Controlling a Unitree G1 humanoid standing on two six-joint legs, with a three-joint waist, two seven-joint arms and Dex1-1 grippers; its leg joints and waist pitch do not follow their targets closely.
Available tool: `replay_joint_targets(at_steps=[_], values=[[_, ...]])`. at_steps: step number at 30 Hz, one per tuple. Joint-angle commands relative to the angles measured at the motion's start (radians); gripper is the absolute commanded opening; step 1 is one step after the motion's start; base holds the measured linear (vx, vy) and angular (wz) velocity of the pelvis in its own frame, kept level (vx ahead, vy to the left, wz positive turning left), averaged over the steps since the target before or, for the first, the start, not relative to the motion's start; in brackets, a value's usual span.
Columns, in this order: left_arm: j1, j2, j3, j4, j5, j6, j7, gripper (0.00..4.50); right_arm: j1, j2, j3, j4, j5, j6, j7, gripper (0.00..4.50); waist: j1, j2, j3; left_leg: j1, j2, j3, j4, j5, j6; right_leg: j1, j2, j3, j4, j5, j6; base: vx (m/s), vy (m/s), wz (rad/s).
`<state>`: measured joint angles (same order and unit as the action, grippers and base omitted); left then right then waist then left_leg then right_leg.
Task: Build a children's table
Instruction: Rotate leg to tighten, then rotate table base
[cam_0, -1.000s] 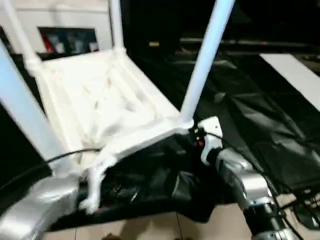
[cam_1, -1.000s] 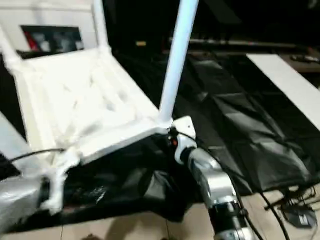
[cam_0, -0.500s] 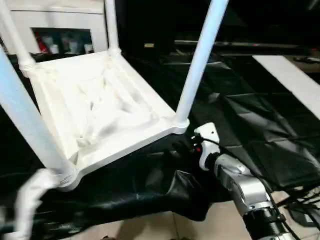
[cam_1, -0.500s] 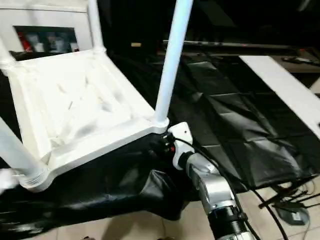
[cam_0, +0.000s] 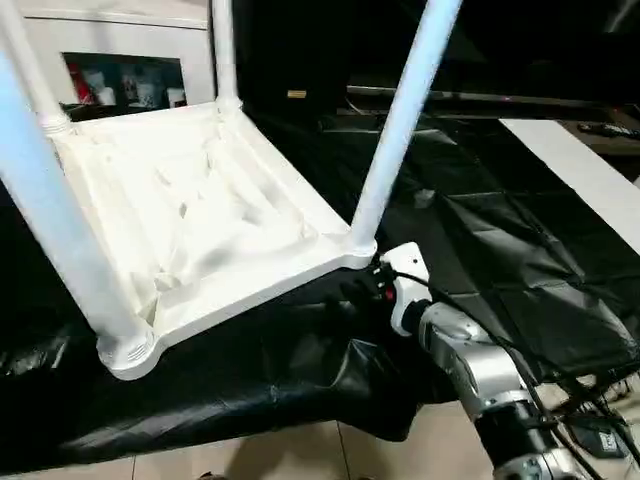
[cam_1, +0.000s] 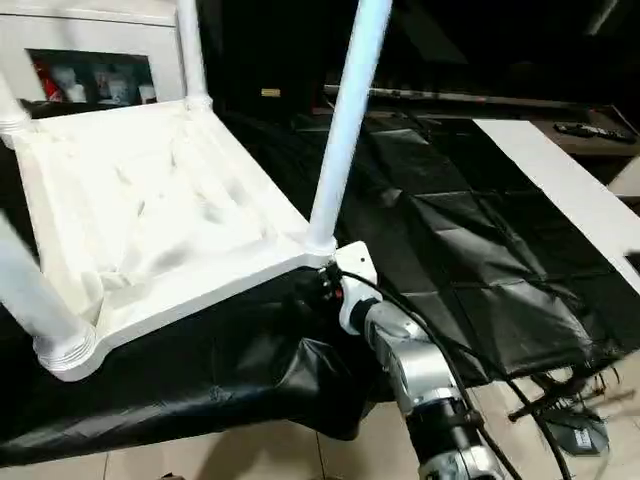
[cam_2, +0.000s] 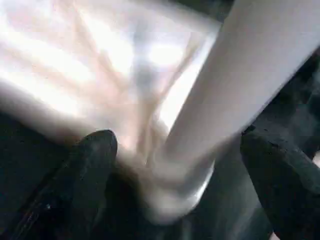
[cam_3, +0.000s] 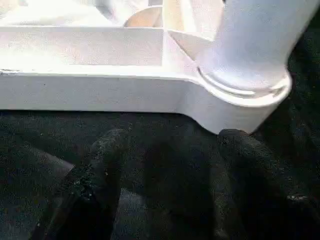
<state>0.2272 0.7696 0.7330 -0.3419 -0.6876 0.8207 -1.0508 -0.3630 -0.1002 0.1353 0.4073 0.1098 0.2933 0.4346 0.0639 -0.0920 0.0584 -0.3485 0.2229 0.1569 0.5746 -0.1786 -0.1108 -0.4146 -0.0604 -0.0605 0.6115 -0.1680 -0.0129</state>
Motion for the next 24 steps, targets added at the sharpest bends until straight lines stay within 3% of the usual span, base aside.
replay_joint_targets(at_steps=[1, 2, 7, 8, 10, 14, 16, 18, 19, 21, 22, 24], values=[[-0.036, -0.02, -0.005, -0.054, -0.099, 0.035, 0.02, 4.46, -0.025, -0.002, -0.013, 0.025, -0.01, -0.016, -0.011, 3.06, 0.001, 0.043, -0.042, 0.015, -0.001, 0.008, -0.077, -0.401, -0.04, 0.026, -0.047, 0.044, -0.077, -0.339, -0.149, 0.0, 0.0, 0.0], [-0.055, -0.035, -0.026, -0.074, -0.142, 0.048, 0.025, 4.46, -0.038, 0.004, -0.012, 0.046, -0.015, -0.024, -0.013, 3.06, 0.0, 0.039, -0.046, 0.008, -0.001, 0.006, -0.076, -0.383, -0.041, 0.034, -0.047, 0.043, -0.071, -0.32, -0.148, 0.0, 0.0, 0.0], [-0.1, -0.074, -0.111, -0.097, -0.166, 0.047, 0.045, 4.46, -0.093, 0.016, 0.004, 0.116, -0.034, -0.055, -0.015, 3.06, -0.001, 0.037, -0.051, 0.004, -0.002, 0.008, -0.073, -0.344, -0.044, 0.04, -0.047, 0.044, -0.069, -0.318, -0.137, 0.0, 0.0, 0.0], [-0.132, -0.096, -0.172, -0.098, -0.147, 0.037, 0.054, 4.46, -0.136, 0.027, -0.001, 0.178, -0.04, -0.071, -0.035, 3.06, -0.002, 0.036, -0.051, 0.007, -0.002, 0.01, -0.072, -0.345, -0.044, 0.037, -0.045, 0.044, -0.069, -0.317, -0.134, 0.0, 0.0, 0.0], [-0.171, -0.118, -0.227, -0.102, -0.141, 0.044, 0.069, 4.46, -0.179, 0.039, -0.011, 0.246, -0.044, -0.09, -0.053, 3.06, -0.002, 0.035, -0.056, 0.012, -0.001, 0.01, -0.069, -0.339, -0.052, 0.034, -0.046, 0.043, -0.065, -0.306, -0.142, 0.0, 0.0, 0.0], [-0.295, -0.192, -0.396, -0.125, -0.163, 0.058, 0.108, 4.46, -0.275, 0.07, -0.026, 0.408, -0.053, -0.13, -0.089, 3.06, 0.0, 0.031, -0.057, 0.008, -0.002, 0.011, -0.066, -0.339, -0.069, 0.037, -0.047, 0.043, -0.061, -0.299, -0.142, 0.0, 0.0, 0.0], [-0.328, -0.217, -0.439, -0.134, -0.174, 0.067, 0.114, 4.46, -0.293, 0.077, -0.028, 0.433, -0.052, -0.139, -0.087, 3.06, 0.0, 0.029, -0.055, 0.001, -0.002, 0.009, -0.064, -0.338, -0.074, 0.041, -0.049, 0.043, -0.059, -0.311, -0.134, 0.0, 0.0, 0.0], [-0.398, -0.276, -0.527, -0.143, -0.178, 0.074, 0.128, 4.46, -0.319, 0.092, -0.025, 0.468, -0.053, -0.155, -0.077, 3.06, -0.003, 0.017, -0.06, 0.001, -0.001, 0.01, -0.062, -0.329, -0.074, 0.042, -0.051, 0.043, -0.059, -0.323, -0.127, 0.0, 0.0, 0.0], [-0.411, -0.287, -0.543, -0.144, -0.177, 0.074, 0.131, 4.46, -0.324, 0.095, -0.024, 0.474, -0.054, -0.159, -0.075, 3.06, -0.001, 0.023, -0.061, 0.001, -0.001, 0.009, -0.061, -0.325, -0.078, 0.042, -0.052, 0.043, -0.056, -0.318, -0.13, 0.0, 0.0, 0.0], [-0.498, -0.363, -0.63, -0.124, -0.168, 0.07, 0.157, 4.46, -0.354, 0.11, -0.021, 0.521, -0.057, -0.186, -0.065, 3.06, -0.003, 0.014, -0.062, -0.005, -0.002, 0.01, -0.06, -0.31, -0.079, 0.045, -0.051, 0.042, -0.056, -0.317, -0.12, 0.0, 0.0, 0.0], [-0.528, -0.385, -0.662, -0.101, -0.151, 0.059, 0.162, 4.46, -0.366, 0.116, -0.022, 0.543, -0.059, -0.199, -0.062, 3.06, -0.003, 0.011, -0.065, -0.004, -0.002, 0.013, -0.056, -0.298, -0.078, 0.044, -0.053, 0.043, -0.057, -0.306, -0.124, 0.0, 0.0, 0.0], [-0.584, -0.427, -0.725, -0.045, -0.093, 0.025, 0.176, 4.46, -0.381, 0.126, -0.023, 0.571, -0.059, -0.218, -0.057, 3.06, -0.007, 0.008, -0.065, -0.016, -0.004, 0.009, -0.058, -0.28, -0.076, 0.053, -0.052, 0.04, -0.056, -0.313, -0.113, 0.0, 0.0, 0.0]])
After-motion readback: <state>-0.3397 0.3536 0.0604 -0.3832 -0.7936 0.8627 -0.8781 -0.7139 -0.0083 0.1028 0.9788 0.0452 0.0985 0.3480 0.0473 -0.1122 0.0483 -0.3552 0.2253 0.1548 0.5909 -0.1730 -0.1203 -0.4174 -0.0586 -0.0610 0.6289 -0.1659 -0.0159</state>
